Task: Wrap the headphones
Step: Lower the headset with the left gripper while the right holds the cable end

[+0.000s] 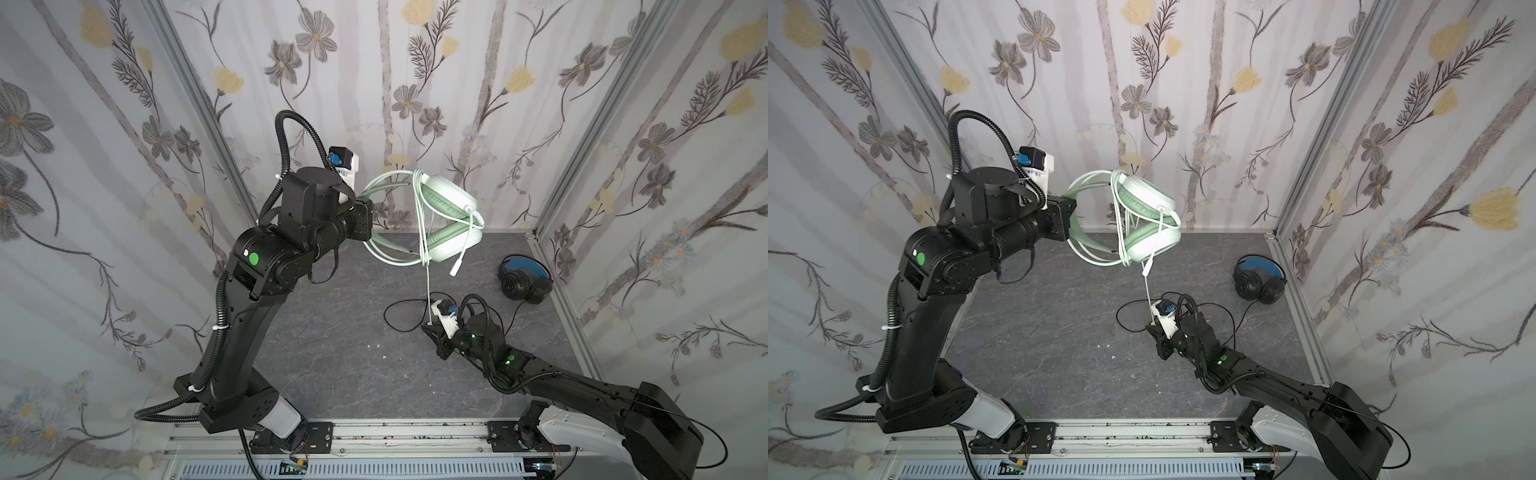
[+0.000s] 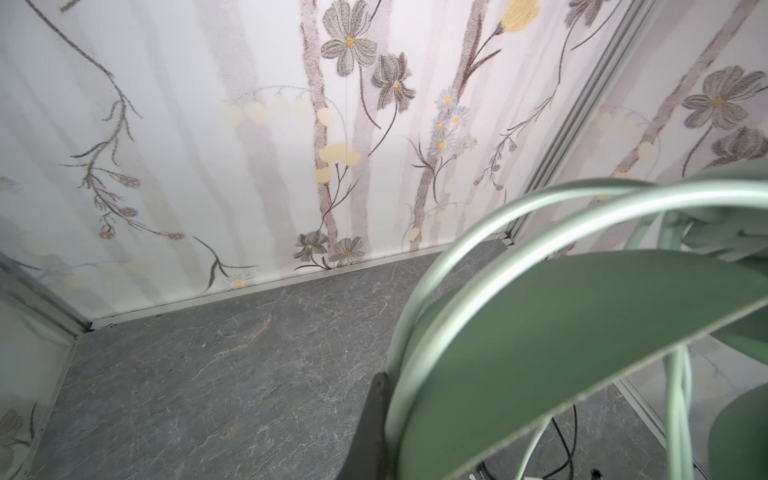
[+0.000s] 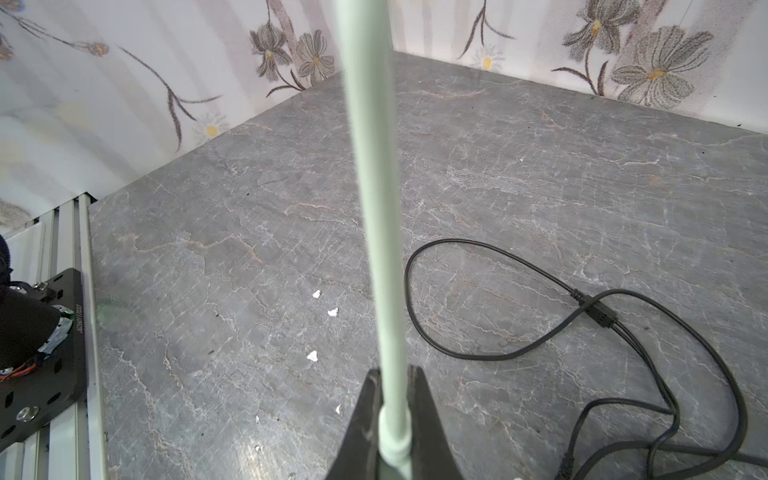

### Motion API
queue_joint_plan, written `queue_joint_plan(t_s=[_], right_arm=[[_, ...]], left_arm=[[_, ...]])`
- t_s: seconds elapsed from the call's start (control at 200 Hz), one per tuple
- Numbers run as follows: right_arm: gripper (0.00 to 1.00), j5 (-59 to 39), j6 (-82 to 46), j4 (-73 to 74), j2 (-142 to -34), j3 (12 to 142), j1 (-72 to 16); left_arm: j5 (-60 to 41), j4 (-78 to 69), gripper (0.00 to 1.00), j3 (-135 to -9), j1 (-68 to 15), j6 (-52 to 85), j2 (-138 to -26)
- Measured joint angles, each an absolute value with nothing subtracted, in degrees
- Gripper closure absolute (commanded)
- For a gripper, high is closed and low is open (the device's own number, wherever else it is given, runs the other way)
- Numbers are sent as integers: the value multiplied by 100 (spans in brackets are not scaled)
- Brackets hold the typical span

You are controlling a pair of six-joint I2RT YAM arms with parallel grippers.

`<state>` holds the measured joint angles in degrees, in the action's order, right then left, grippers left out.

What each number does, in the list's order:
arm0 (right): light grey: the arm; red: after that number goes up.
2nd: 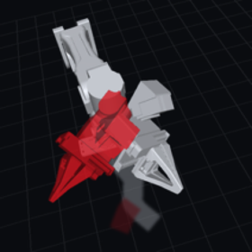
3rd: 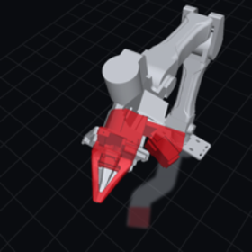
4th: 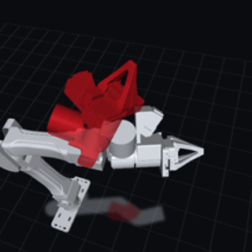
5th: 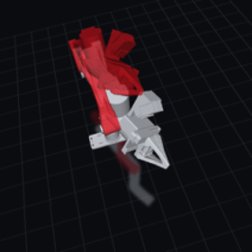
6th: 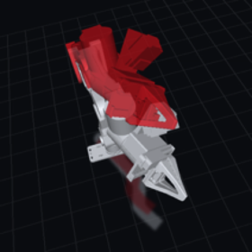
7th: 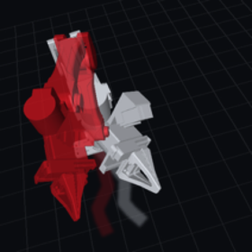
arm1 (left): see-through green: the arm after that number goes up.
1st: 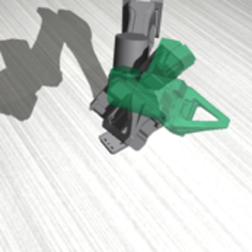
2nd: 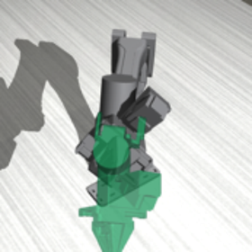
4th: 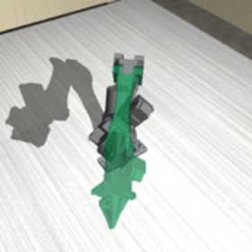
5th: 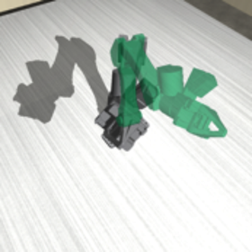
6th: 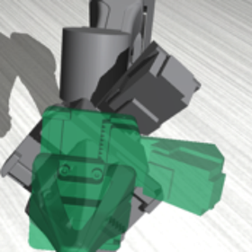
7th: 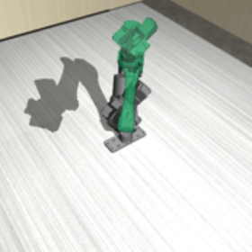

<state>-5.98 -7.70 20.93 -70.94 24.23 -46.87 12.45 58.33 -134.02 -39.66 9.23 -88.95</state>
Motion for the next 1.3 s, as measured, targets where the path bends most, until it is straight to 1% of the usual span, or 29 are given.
queue_joint_plan(t_s=[0.17,0.34,0.515,0.744,1.049,1.299], right_arm=[[100,-255,-740,1636,-6740,2449,-5148],[100,67,-674,1094,-6359,2530,-5369],[100,237,-504,475,-5996,2794,-5568],[100,390,-115,-495,-5776,3612,-5793],[100,781,49,-1380,-5706,4333,-6386],[100,1201,80,-1688,-5712,4764,-6788]], left_arm=[[1776,5374,100,-12742,-3830,932,-8777],[2270,4818,100,-12036,-3653,895,-8621],[2604,4431,100,-11705,-3553,854,-8632],[3011,4012,100,-11579,-3524,751,-8779],[3297,3776,100,-10847,-3363,740,-8761],[3319,3653,100,-10429,-3164,711,-8628]])
